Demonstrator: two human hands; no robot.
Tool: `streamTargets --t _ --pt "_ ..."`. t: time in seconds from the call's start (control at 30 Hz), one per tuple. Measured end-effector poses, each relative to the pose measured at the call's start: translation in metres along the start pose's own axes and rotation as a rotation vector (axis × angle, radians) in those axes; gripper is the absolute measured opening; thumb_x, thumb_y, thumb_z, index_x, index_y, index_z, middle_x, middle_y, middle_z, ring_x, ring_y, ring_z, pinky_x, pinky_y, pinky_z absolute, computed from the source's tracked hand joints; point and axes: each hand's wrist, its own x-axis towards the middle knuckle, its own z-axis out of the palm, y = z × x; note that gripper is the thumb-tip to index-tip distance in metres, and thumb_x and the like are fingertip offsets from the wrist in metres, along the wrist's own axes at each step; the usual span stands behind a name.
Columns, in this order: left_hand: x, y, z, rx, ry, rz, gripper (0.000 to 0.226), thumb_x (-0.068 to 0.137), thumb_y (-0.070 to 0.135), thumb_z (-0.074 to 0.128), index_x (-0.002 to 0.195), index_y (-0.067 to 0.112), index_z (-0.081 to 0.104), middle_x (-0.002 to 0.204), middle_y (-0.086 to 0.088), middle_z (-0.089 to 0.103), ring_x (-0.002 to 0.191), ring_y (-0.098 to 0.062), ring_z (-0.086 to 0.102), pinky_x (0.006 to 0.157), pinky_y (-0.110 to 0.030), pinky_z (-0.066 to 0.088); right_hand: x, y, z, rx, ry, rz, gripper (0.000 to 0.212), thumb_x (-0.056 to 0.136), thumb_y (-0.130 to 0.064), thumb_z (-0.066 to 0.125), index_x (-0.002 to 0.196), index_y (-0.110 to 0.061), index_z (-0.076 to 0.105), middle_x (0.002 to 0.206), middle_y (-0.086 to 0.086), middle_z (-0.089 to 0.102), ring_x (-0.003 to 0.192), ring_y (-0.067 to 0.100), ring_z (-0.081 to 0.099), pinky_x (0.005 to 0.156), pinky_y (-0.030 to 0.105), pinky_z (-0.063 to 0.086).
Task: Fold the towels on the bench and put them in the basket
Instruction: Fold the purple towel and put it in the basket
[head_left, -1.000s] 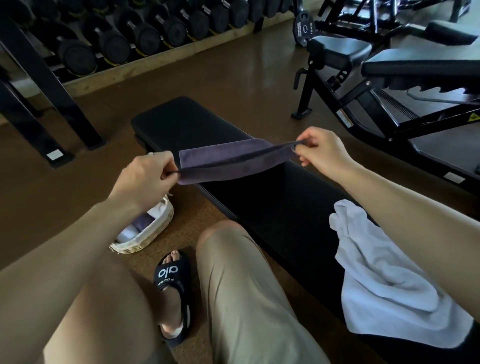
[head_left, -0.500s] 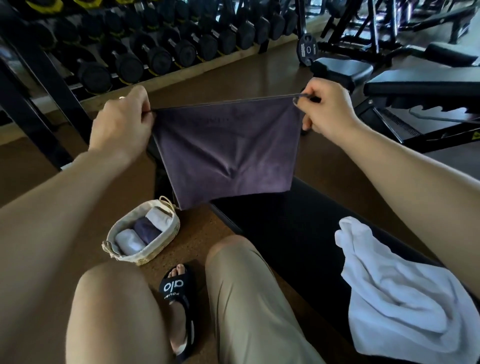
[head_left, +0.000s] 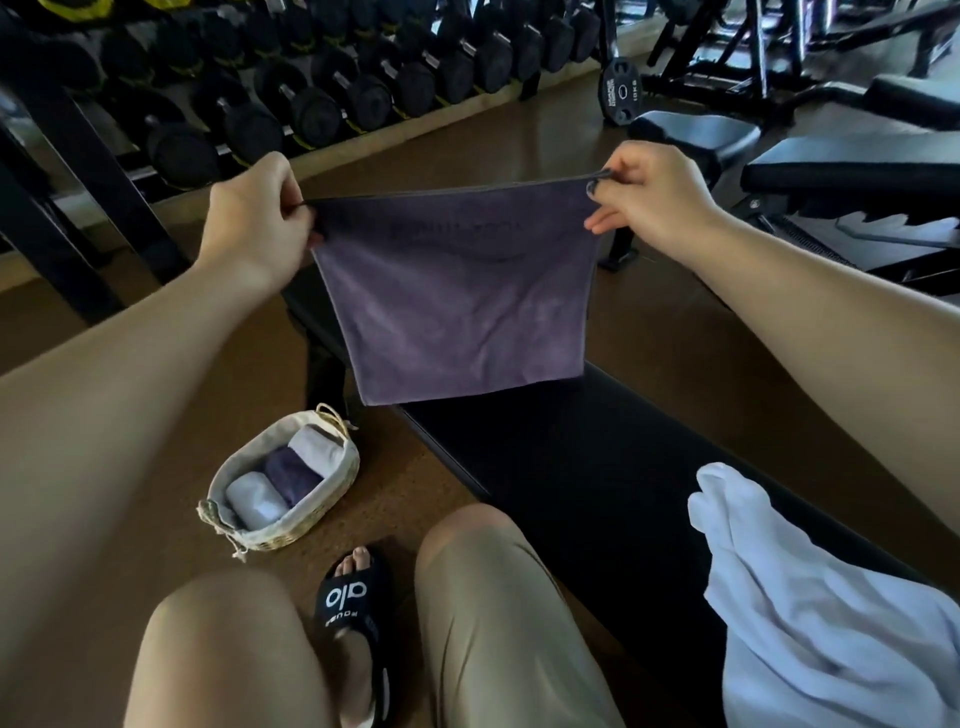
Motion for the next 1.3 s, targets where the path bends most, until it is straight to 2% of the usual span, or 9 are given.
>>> streamTargets --t 0.13,0.3,0.53,0.67,0.8,0.9,1.03,1.1,1.3 --pt "0.023 0.003 0.009 0.022 0.056 0.068 0.007 0.098 0.014 0.053 0.101 0.007 0.052 0.094 -0.015 0.062 0.086 -0.030 0.059 0.068 -0.040 0.045 0.029 0.004 -0.001 -0.020 0.104 -0.078 0.027 0.095 -0.011 0.062 0.075 -0.023 0.050 0.080 0.012 0.068 0.078 0.017 0.077 0.081 0.043 0.063" --pt "0.022 0.000 0.018 0.008 0.088 0.151 0.004 0.099 0.014 0.050 0.099 0.010 0.050 0.091 -0.011 0.056 0.083 -0.027 0.053 0.063 -0.034 0.038 0.030 0.013 0.006 -0.001 0.182 -0.121 0.021 0.091 -0.013 0.061 0.075 -0.023 0.050 0.085 0.016 0.073 0.081 0.014 0.076 0.082 0.037 0.062" --pt "-0.052 -0.048 0.037 0.110 -0.388 0.180 0.009 0.101 0.015 0.058 0.095 0.020 0.054 0.081 -0.005 0.062 0.073 -0.021 0.061 0.060 -0.035 0.047 -0.065 0.064 0.011 -0.223 -0.158 0.073 0.010 0.098 -0.014 0.065 0.090 -0.007 0.065 0.083 0.002 0.076 0.076 0.003 0.074 0.082 0.026 0.059" --pt "-0.052 -0.035 0.015 0.036 -0.253 0.234 0.007 0.101 0.015 0.060 0.100 0.018 0.053 0.082 -0.001 0.058 0.073 -0.017 0.056 0.062 -0.027 0.044 -0.076 0.046 -0.005 -0.143 -0.108 0.030 0.013 0.098 -0.012 0.065 0.088 -0.004 0.063 0.073 0.007 0.073 0.064 0.012 0.071 0.064 0.020 0.055" --pt "-0.044 -0.009 -0.007 -0.047 -0.071 0.262 0.008 0.100 0.017 0.060 0.105 0.014 0.055 0.089 -0.002 0.057 0.080 -0.016 0.051 0.064 -0.029 0.036 -0.074 0.017 -0.019 0.053 0.071 -0.004 0.020 0.096 -0.012 0.063 0.078 -0.006 0.056 0.059 0.008 0.051 0.049 0.012 0.049 0.050 0.020 0.039" --pt "-0.043 0.002 -0.014 -0.103 -0.007 0.252 0.006 0.100 0.019 0.058 0.103 0.021 0.053 0.089 -0.003 0.056 0.079 -0.011 0.046 0.068 -0.028 0.035 -0.071 0.001 -0.022 0.288 0.133 -0.002 0.029 0.088 -0.008 0.062 0.065 -0.012 0.046 0.058 0.000 0.036 0.052 0.010 0.037 0.049 0.022 0.029" --pt "-0.034 -0.001 -0.003 -0.155 -0.004 0.170 0.017 0.099 0.022 0.057 0.092 0.034 0.048 0.092 -0.001 0.056 0.081 -0.010 0.047 0.069 -0.026 0.038 -0.059 0.002 -0.014 0.317 0.150 0.062 0.036 0.082 -0.011 0.063 0.055 -0.023 0.043 0.055 -0.011 0.039 0.054 0.007 0.040 0.051 0.020 0.031" --pt "-0.027 -0.012 0.015 -0.143 -0.018 0.096 0.003 0.100 0.023 0.057 0.101 0.023 0.055 0.095 -0.002 0.058 0.088 -0.015 0.052 0.074 -0.029 0.040 -0.048 0.014 0.001 0.254 0.121 0.120 0.030 0.081 -0.016 0.065 0.058 -0.021 0.047 0.063 -0.002 0.046 0.062 0.013 0.048 0.058 0.026 0.038" --pt "0.004 -0.063 0.096 -0.022 -0.148 -0.066 0.007 0.101 0.021 0.056 0.101 0.014 0.054 0.092 -0.005 0.059 0.079 -0.017 0.053 0.062 -0.024 0.040 0.009 0.092 0.067 0.039 -0.054 0.329 0.014 0.089 -0.029 0.065 0.081 -0.017 0.064 0.098 0.011 0.072 0.091 0.028 0.073 0.084 0.052 0.062"
